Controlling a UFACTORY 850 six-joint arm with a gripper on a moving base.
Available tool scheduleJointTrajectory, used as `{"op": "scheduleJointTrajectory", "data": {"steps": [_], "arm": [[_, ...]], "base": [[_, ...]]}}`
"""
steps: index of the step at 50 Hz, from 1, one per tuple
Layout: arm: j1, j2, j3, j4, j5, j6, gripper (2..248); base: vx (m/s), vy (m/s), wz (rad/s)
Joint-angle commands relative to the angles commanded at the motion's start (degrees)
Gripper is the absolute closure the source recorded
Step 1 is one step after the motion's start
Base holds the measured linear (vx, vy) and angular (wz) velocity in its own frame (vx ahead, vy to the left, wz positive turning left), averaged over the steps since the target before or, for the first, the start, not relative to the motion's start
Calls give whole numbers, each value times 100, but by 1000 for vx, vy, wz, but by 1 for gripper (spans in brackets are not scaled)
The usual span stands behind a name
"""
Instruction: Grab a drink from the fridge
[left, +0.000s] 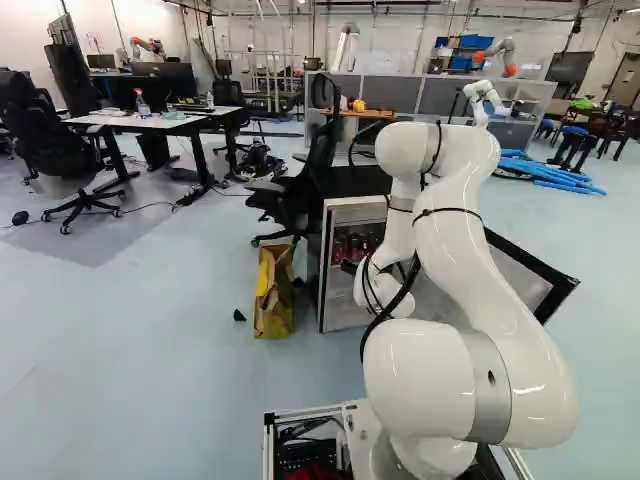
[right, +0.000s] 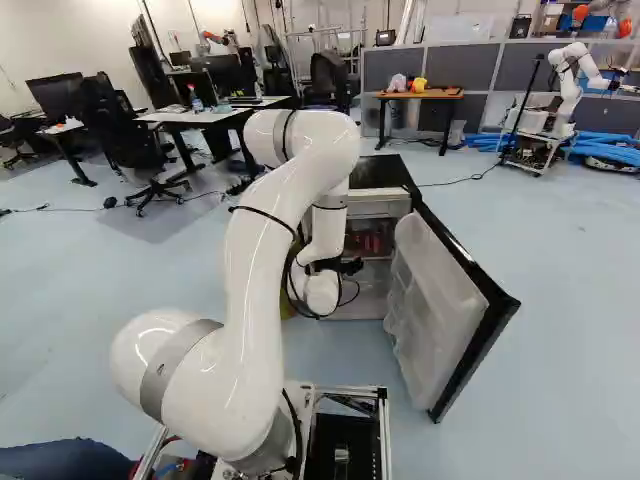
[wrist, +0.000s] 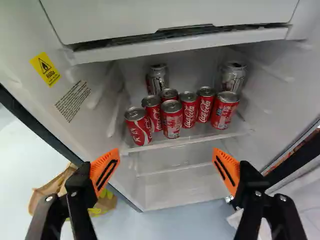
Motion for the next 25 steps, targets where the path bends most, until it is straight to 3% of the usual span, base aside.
{"op": "scheduleJointTrajectory", "data": {"steps": [25], "arm": [[-71,-651,-686,0,225,0,3]], "base": [[0,0,0]]}}
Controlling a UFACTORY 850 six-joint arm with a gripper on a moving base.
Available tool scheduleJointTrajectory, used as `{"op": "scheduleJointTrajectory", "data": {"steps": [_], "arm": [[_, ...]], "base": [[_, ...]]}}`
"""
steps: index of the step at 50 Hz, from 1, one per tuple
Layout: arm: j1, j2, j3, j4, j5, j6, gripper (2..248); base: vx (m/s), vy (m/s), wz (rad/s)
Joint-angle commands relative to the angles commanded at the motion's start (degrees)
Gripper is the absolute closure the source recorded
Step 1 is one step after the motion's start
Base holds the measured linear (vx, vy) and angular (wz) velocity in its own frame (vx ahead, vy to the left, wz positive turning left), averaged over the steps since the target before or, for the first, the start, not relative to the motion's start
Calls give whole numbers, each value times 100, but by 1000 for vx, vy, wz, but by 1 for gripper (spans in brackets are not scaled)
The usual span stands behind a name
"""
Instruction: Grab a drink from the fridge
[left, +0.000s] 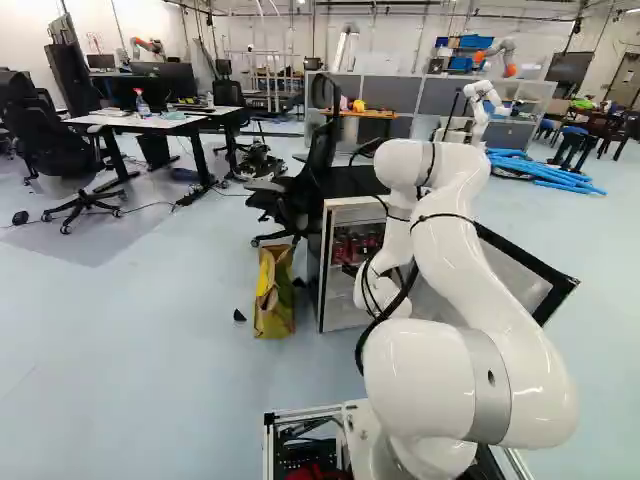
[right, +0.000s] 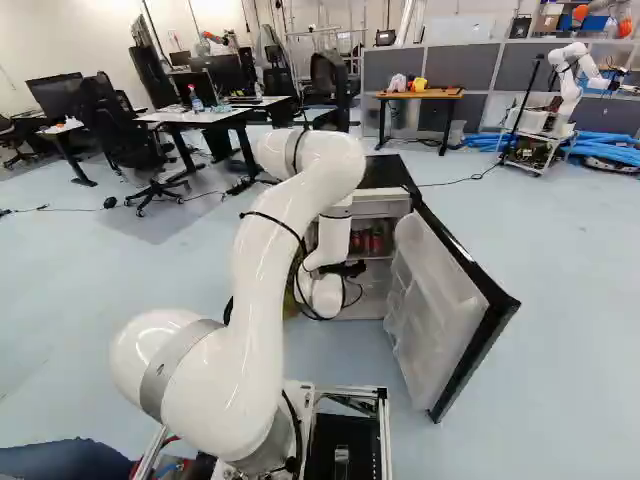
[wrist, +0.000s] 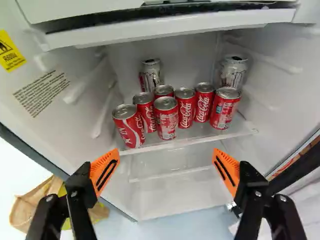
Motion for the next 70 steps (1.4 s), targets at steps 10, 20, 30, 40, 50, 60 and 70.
{"op": "scheduleJointTrajectory", "data": {"steps": [10,20,30,40,50,60,70], "arm": [[-39,-257,-306,0,139,0,3],[-63,-343,-494,0,260,0,3],[-42,-434,-690,0,275,0,3],[-18,-527,-889,0,275,0,3],[-33,-581,-1001,0,275,0,3],[-33,-581,-1001,0,275,0,3],[-33,-581,-1001,0,257,0,24]], "base": [[0,0,0],[0,0,0],[0,0,0],[0,0,0],[0,0,0],[0,0,0],[0,0,0]]}}
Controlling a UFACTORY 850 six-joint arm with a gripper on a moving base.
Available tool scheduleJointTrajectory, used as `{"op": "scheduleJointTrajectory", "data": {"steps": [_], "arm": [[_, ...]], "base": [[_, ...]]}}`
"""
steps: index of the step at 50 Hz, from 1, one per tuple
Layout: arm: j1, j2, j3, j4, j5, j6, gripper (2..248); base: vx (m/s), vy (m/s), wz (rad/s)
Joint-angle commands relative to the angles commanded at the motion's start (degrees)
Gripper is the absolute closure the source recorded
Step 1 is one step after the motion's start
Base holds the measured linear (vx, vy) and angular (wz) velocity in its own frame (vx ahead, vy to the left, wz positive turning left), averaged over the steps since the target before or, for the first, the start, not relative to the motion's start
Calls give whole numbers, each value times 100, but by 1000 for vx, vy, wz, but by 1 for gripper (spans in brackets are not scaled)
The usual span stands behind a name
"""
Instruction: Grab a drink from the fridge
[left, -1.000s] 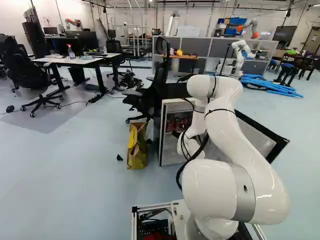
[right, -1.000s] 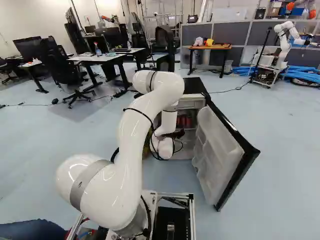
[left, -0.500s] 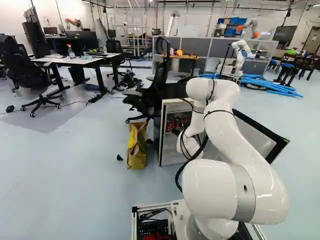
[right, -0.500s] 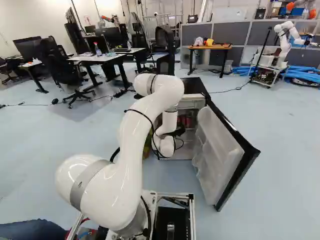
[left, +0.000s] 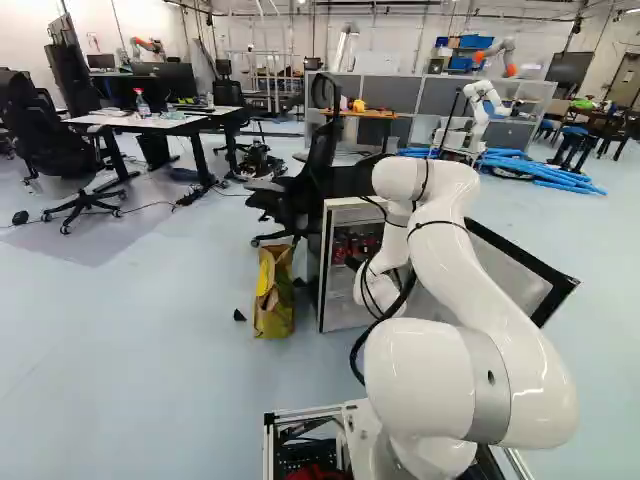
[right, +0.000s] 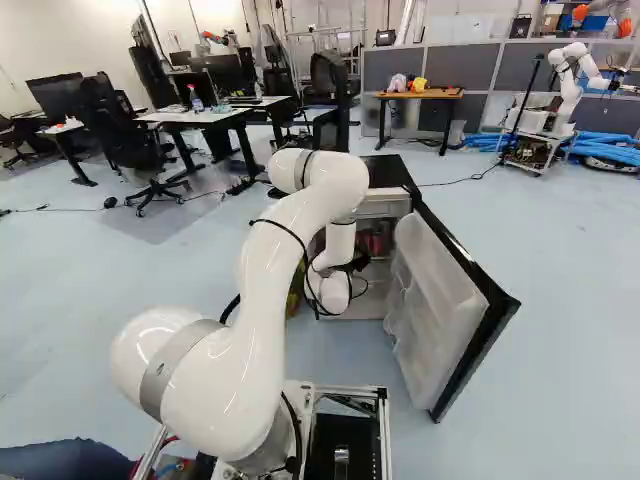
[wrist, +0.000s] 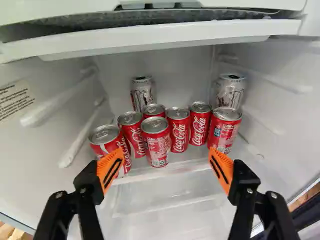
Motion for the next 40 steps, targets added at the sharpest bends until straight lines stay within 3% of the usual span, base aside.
{"op": "scheduleJointTrajectory", "data": {"steps": [10,11,25,26,31,32,40], "arm": [[0,0,0,0,-38,0,37],[0,0,0,0,-42,0,48],[0,0,0,0,-97,0,48],[0,0,0,0,-101,0,62],[0,0,0,0,-122,0,62],[0,0,0,0,-126,0,75],[0,0,0,0,-158,0,87]], "base": [[0,0,0],[0,0,0],[0,0,0],[0,0,0],[0,0,0],[0,0,0],[0,0,0]]}}
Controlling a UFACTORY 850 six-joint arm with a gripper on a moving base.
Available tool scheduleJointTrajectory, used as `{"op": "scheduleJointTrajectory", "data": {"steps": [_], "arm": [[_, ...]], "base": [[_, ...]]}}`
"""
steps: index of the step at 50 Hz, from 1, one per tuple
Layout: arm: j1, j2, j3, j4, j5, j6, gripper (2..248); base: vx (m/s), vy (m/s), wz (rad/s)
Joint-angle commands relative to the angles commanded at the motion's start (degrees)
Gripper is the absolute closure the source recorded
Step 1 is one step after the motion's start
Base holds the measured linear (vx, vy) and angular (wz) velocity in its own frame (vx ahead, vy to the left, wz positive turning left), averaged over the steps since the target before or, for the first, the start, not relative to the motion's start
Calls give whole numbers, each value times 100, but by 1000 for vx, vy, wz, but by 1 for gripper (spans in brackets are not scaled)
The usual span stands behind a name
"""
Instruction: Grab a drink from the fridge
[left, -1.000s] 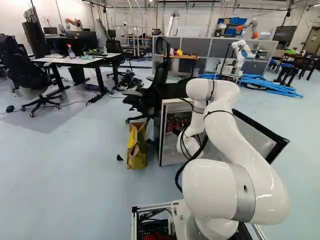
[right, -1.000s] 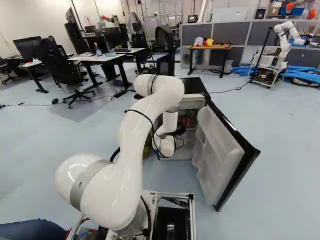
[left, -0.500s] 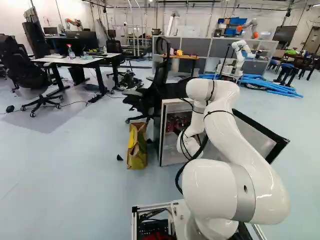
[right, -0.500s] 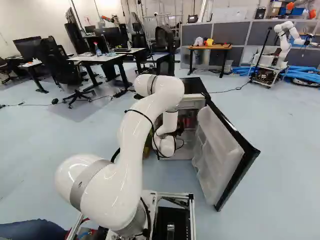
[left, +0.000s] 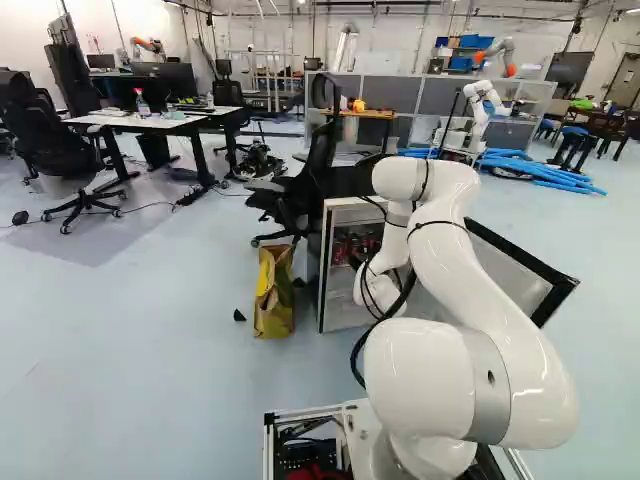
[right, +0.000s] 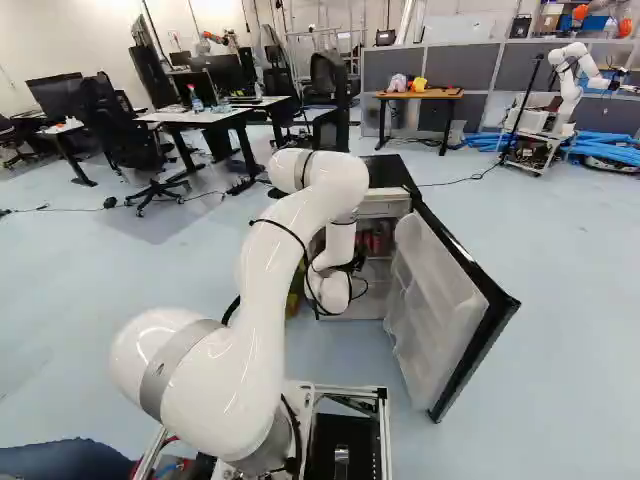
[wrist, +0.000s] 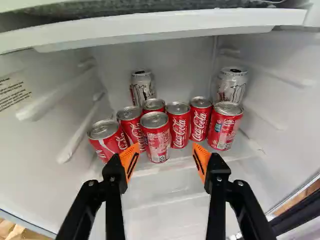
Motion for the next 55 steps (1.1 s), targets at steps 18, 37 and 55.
{"op": "scheduleJointTrajectory", "data": {"steps": [18,37,55], "arm": [[0,0,0,-5,-73,0,85],[0,0,0,-244,-73,0,85],[7,-24,-52,-387,-73,0,85]], "base": [[0,0,0],[0,0,0],[0,0,0]]}}
